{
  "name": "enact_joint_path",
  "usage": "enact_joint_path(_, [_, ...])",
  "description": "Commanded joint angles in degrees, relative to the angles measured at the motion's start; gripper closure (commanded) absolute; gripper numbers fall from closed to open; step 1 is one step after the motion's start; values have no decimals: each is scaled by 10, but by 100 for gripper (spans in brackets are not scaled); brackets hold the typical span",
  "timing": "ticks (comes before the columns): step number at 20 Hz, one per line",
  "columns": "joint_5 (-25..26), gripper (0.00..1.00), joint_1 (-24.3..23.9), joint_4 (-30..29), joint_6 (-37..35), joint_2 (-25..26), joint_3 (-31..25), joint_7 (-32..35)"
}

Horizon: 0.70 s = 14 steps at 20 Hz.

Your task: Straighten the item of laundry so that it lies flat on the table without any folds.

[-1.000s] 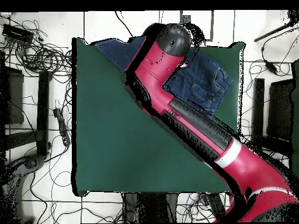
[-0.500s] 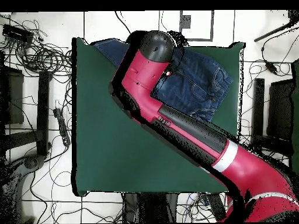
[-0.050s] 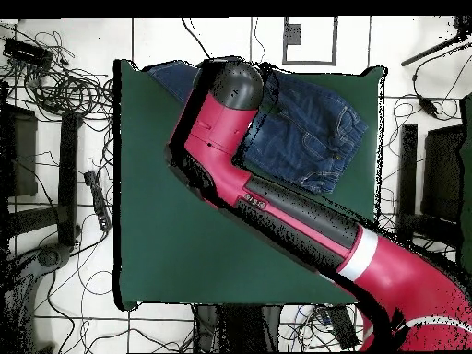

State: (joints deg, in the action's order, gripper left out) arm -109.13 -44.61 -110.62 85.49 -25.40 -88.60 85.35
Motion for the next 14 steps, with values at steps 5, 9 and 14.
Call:
enact_joint_path(5, [-61,0,8,-84,-96,-21,106,193])
enact_joint_path(9, [-51,0,8,-87,-119,-21,127,181])
enact_joint_path(14, [-32,0,12,-90,-138,-22,163,170])
